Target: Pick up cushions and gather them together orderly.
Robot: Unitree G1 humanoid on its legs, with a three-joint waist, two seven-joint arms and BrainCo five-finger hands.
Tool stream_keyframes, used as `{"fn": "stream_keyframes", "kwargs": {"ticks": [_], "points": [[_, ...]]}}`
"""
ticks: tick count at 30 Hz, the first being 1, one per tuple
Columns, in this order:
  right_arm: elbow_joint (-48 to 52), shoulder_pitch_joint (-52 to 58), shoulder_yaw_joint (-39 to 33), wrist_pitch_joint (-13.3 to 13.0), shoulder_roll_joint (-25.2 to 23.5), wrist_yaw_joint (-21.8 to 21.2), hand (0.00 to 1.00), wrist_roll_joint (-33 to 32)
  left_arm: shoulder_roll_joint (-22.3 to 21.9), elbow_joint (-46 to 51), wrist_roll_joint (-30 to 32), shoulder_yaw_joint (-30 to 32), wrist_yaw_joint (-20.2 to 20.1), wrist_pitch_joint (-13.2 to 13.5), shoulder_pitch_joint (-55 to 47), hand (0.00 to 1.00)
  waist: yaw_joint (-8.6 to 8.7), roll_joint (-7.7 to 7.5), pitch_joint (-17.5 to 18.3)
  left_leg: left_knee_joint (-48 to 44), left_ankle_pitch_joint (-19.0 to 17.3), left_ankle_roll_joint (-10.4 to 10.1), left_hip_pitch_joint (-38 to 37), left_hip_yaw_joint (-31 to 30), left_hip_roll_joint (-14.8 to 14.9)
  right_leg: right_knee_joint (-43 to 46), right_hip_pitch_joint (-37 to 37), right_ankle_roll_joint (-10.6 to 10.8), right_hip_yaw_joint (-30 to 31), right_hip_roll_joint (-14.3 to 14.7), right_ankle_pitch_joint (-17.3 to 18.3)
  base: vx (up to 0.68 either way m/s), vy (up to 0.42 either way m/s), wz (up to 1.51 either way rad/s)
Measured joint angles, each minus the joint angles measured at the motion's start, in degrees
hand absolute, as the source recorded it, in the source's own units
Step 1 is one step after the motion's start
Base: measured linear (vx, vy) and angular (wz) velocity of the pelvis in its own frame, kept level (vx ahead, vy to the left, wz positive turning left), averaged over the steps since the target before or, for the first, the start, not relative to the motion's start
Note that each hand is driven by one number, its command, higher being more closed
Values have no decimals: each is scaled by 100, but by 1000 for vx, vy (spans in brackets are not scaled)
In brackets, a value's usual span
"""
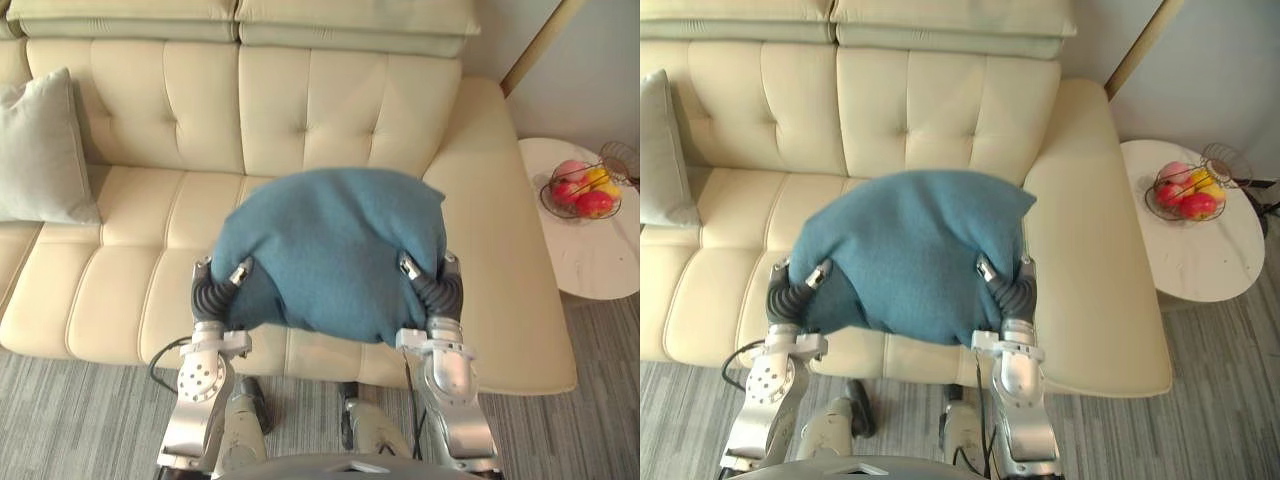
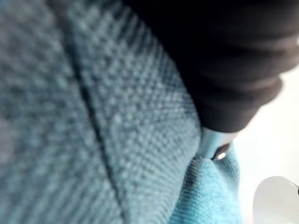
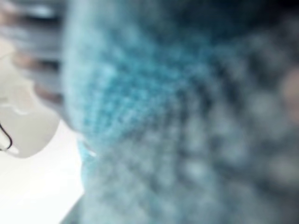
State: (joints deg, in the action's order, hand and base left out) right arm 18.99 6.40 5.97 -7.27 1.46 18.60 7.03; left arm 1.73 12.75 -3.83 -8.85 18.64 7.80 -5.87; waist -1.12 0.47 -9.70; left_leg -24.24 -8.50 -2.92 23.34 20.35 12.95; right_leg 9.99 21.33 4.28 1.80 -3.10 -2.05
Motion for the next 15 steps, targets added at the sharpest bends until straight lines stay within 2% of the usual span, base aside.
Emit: {"fn": "stream_keyframes", "kwargs": {"ticks": [3, 5, 6, 8, 10, 11, 15], "points": [[-117, -913, 22, 1, 9, 648, 100, 481, 20, -90, 325, -1, 539, 1, 982, 100, -69, 6, -229, -76, 133, 93, 493, -47, -59, 234, 523, 20, -42, -75, -23, -196, -3, 15], [-528, -1900, -8, 54, 41, 1194, 100, 730, 122, -539, 477, -2, 967, 0, 2053, 100, -67, 8, -279, -76, 311, 151, 939, -156, -148, 361, 967, 61, -104, -136, -110, -157, -9, 22], [-596, -2112, -27, 87, 51, 1298, 100, 781, 156, -640, 516, -1, 1049, 0, 2307, 100, -71, 8, -304, -70, 346, 153, 1004, -163, -162, 385, 1045, 55, -115, -158, -120, -121, 1, 24], [-882, -3079, -248, 209, 168, 1645, 100, 944, 352, -1098, 526, -2, 1347, -5, 3436, 100, -84, 11, -421, -45, 509, 193, 1307, -207, -237, 543, 1395, 61, -142, -200, -145, -108, -9, 19], [-1095, -3853, -475, 289, 258, 1892, 100, 1020, 544, -1407, 535, -13, 1519, -18, 4312, 100, -70, 21, -498, 52, 664, 205, 1551, -266, -311, 590, 1672, 67, -166, -247, -200, -118, -10, 21], [-1319, -4557, -667, 376, 360, 2081, 100, 1111, 714, -1742, 609, -22, 1637, -24, 5114, 100, -32, 35, -627, 260, 846, 235, 1675, -295, -401, 571, 1850, 72, -172, -286, -280, -124, -10, 24], [-1807, -5973, -963, 482, 620, 2411, 100, 1125, 1291, -2512, 732, -60, 1751, -31, 6767, 100, -8, 50, -809, 830, 1320, 252, 1975, -300, -498, 215, 2207, 38, -188, -287, -610, -78, -25, 11]]}}
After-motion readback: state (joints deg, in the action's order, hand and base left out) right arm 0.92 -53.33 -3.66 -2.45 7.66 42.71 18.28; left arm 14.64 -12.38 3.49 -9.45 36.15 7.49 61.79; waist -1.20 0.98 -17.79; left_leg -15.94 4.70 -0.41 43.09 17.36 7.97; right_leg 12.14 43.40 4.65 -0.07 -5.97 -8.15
